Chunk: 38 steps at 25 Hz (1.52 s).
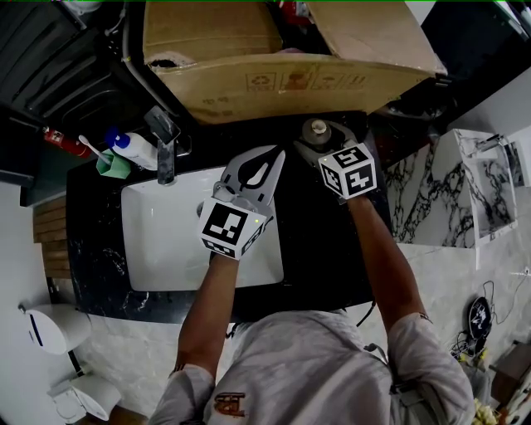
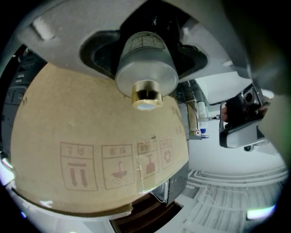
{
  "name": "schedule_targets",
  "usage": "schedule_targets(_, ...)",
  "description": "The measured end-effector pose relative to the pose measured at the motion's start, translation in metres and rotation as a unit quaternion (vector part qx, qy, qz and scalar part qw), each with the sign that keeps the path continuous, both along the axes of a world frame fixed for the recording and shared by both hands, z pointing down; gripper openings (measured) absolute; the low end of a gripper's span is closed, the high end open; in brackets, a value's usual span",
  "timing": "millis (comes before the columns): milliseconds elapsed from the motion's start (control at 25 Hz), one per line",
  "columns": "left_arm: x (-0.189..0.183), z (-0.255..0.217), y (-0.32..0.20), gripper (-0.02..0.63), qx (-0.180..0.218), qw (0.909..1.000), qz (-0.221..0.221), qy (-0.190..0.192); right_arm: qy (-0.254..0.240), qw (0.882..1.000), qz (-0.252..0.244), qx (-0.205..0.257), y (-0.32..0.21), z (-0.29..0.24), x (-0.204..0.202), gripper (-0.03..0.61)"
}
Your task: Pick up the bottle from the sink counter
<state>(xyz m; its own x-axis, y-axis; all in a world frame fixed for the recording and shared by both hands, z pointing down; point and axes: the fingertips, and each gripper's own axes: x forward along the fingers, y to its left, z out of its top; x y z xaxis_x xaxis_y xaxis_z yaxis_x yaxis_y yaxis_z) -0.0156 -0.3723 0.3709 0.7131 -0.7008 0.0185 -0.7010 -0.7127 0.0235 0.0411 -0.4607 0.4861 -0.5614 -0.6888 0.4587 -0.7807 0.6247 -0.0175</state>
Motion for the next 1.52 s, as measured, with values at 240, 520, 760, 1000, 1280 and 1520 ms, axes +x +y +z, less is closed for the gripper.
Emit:
schedule_targets(240,0.001,-0.004,0.006,0.000,0.003,1.0000,-0.001,0.001,-0.010,1.000,-0.011,0.022,0.012,-0.030,-0.002,0.331)
schedule_targets(520,0.001,-0.018,0.022,0.000,0.016,0.9999,-0.002,-0.002,-0.023,0.998,-0.024,0.058,0.040,-0.079,-0.001,0.331)
schedule_targets(760,0.000,-0.029,0.036,0.000,0.024,0.9997,-0.005,0.000,-0.027,0.995,-0.043,0.081,0.072,-0.107,-0.005,0.331)
schedule_targets(1000,-0.004,-0.038,0.056,0.000,0.032,0.9995,-0.008,0.003,-0.041,0.992,-0.055,0.109,0.106,-0.136,-0.008,0.331)
schedule_targets(1280,-0.003,-0.053,0.081,0.000,0.047,0.9989,-0.005,0.008,-0.054,0.988,-0.063,0.127,0.140,-0.159,-0.011,0.331)
schedule_targets(1520,-0.003,-0.067,0.100,0.000,0.052,0.9985,-0.004,0.016,-0.067,0.987,-0.066,0.128,0.161,-0.165,-0.012,0.331)
